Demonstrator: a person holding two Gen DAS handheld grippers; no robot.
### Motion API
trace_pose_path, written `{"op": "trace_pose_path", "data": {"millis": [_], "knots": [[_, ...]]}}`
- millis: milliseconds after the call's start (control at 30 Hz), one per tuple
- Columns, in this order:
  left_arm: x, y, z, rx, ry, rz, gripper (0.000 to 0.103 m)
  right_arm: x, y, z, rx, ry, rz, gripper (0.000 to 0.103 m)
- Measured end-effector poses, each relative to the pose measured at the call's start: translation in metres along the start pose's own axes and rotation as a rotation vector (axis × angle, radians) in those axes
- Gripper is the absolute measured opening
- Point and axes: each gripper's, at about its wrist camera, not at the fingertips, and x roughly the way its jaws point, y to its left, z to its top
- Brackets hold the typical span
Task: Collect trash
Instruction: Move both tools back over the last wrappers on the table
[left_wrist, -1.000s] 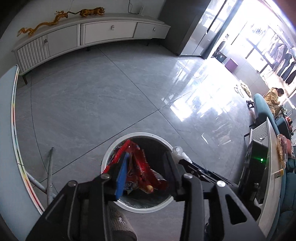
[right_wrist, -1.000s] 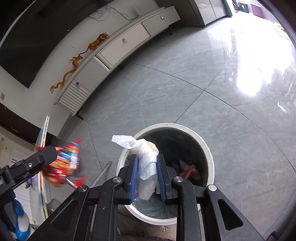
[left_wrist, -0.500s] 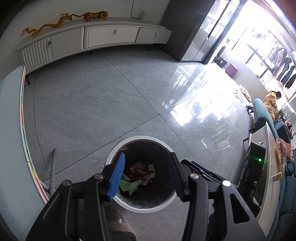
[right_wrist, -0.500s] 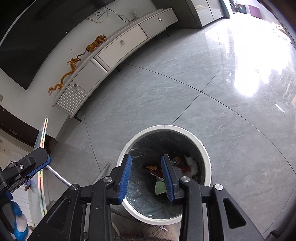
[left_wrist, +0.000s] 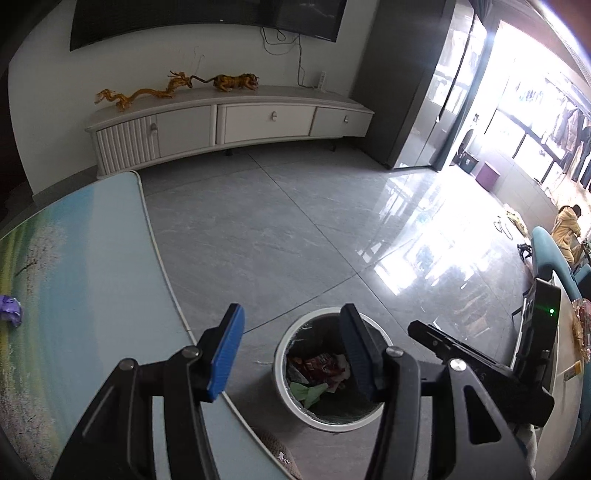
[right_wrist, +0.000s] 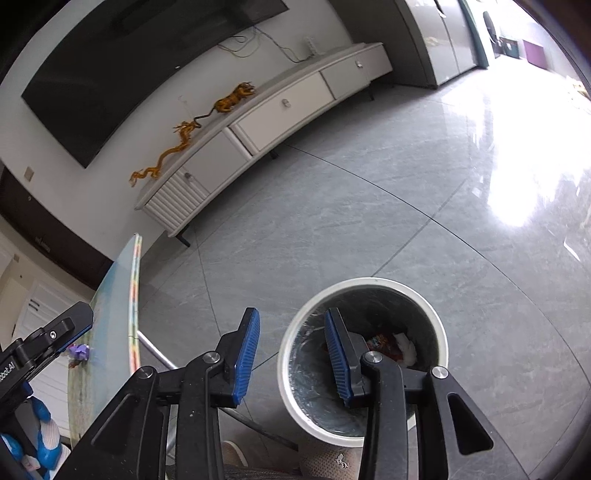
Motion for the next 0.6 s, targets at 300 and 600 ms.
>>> {"op": "trace_pose_path", "data": {"millis": [300,600], "knots": [[-0.062,0.066,0.003,-0.037,-0.109,0.115,0.052,-0.011,0.08,0.007,-0.153,-0.019,0.069,0.035],[-0.124,0.145,0.006,-0.098,-0.182,0.196,0.052,-0.022,0.175,0.011,-0.321,-0.039,0.166,0.036]]}}
